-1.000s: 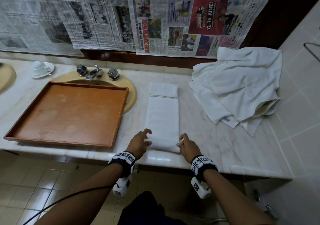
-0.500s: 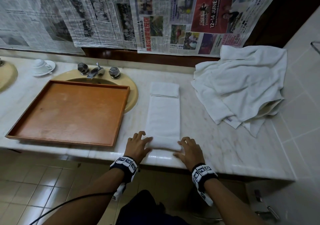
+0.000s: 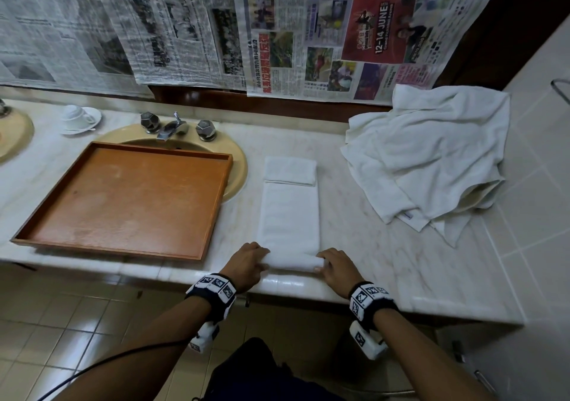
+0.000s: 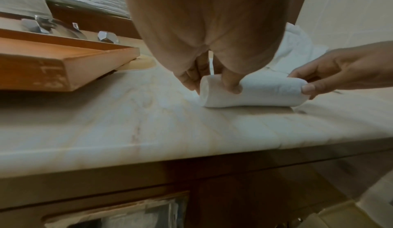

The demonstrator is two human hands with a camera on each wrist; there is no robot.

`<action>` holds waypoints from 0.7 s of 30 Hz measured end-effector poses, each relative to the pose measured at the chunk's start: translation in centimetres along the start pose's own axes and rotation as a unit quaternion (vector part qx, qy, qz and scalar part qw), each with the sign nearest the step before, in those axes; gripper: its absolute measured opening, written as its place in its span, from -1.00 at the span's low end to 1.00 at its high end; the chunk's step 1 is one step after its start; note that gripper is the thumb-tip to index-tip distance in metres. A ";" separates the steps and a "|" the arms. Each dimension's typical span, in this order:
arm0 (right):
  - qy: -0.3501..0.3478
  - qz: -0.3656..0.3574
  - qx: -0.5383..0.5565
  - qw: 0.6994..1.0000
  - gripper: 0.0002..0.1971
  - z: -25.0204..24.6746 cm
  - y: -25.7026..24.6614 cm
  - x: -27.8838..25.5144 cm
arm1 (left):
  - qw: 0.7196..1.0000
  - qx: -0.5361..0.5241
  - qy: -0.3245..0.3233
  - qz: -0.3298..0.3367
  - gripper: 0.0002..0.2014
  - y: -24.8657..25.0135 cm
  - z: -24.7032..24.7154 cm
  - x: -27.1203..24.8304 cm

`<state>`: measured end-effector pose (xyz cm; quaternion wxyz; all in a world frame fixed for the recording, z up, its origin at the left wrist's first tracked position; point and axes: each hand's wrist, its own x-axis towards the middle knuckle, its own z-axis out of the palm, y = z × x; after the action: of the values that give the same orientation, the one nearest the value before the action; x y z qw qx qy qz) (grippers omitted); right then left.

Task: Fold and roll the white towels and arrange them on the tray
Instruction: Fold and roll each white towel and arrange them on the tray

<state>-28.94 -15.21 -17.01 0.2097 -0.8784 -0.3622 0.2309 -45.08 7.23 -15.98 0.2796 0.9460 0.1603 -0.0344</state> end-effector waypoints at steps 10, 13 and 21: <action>0.094 0.132 0.051 0.986 -0.75 -0.2 -2.0 0.9 | 0.993 -0.087 0.011 -0.075 -0.65 0.9 -2.0 1.3; 0.132 0.117 0.018 0.984 -0.89 -0.2 -3.1 0.9 | 0.996 -0.060 0.043 -0.056 -0.71 0.8 -1.8 1.7; 0.169 0.008 -0.078 0.982 -0.78 0.7 -1.8 -0.9 | 0.995 0.052 0.071 -0.035 -0.62 -0.1 -0.6 0.6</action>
<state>-30.85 -14.60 -16.36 0.1974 -0.9212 -0.3315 0.0515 -44.53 7.81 -15.60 0.2165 0.9531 0.2110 0.0147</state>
